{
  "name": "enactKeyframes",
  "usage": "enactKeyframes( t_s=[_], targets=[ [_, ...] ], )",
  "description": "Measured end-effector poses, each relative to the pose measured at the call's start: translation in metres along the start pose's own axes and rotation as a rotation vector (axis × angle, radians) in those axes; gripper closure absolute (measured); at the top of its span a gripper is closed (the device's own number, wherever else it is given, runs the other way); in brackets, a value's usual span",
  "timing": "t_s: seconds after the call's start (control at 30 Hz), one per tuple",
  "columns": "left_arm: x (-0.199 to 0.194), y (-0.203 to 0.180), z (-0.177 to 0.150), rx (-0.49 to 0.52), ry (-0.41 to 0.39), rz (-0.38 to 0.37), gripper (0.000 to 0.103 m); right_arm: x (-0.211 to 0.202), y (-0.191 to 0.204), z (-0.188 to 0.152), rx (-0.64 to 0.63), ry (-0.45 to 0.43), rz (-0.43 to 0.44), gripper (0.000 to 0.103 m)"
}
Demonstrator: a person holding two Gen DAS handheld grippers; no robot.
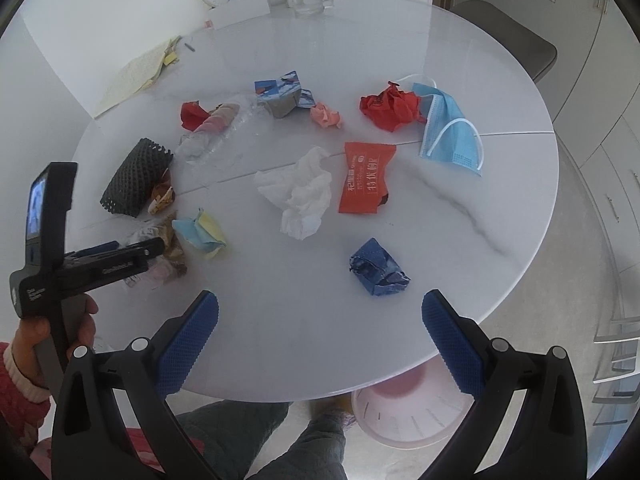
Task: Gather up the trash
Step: 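Reach the left tool to the clear snack bag and close on it, then grasp the black foam net with the right tool while left holds the bag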
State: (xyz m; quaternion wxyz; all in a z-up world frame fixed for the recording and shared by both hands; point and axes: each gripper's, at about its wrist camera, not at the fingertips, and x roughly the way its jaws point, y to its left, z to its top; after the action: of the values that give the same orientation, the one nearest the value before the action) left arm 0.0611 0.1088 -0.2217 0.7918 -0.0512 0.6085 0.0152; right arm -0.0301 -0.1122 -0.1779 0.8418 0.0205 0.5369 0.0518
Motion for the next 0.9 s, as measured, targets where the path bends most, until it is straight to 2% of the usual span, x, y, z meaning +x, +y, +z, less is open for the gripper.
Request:
enactKeyframes(
  t_s=[0.03, 0.13, 0.17, 0.37, 0.5, 0.53, 0.63, 0.8, 0.9],
  targets=[
    [0.003, 0.001, 0.001, -0.006, 0.012, -0.003, 0.035, 0.001, 0.002, 0.001, -0.002, 0.001, 0.005, 0.002],
    [0.008, 0.004, 0.0, -0.015, 0.027, -0.015, 0.038, 0.006, 0.007, 0.005, -0.003, 0.001, 0.02, 0.002],
    [0.008, 0.005, 0.0, -0.009, 0.024, -0.018, 0.043, 0.008, 0.01, 0.007, -0.005, 0.004, 0.033, 0.002],
    [0.003, 0.006, -0.005, 0.038, 0.037, -0.04, 0.053, 0.025, 0.038, 0.013, -0.062, 0.012, 0.1, 0.002],
    [-0.006, 0.019, -0.005, 0.058, 0.028, -0.073, 0.056, 0.046, 0.067, 0.023, -0.128, 0.034, 0.12, 0.004],
    [-0.01, 0.023, -0.003, 0.062, 0.023, -0.075, 0.056, 0.048, 0.076, 0.027, -0.143, 0.037, 0.135, 0.009],
    [-0.027, 0.036, -0.001, 0.069, -0.011, -0.084, 0.056, 0.048, 0.105, 0.045, -0.193, 0.01, 0.196, 0.01],
    [-0.052, 0.071, 0.005, 0.036, -0.057, -0.076, 0.056, 0.064, 0.165, 0.09, -0.274, -0.006, 0.253, 0.01],
    [-0.056, 0.094, 0.009, -0.001, -0.064, -0.062, 0.056, 0.089, 0.199, 0.116, -0.298, 0.018, 0.304, 0.01]
  ],
)
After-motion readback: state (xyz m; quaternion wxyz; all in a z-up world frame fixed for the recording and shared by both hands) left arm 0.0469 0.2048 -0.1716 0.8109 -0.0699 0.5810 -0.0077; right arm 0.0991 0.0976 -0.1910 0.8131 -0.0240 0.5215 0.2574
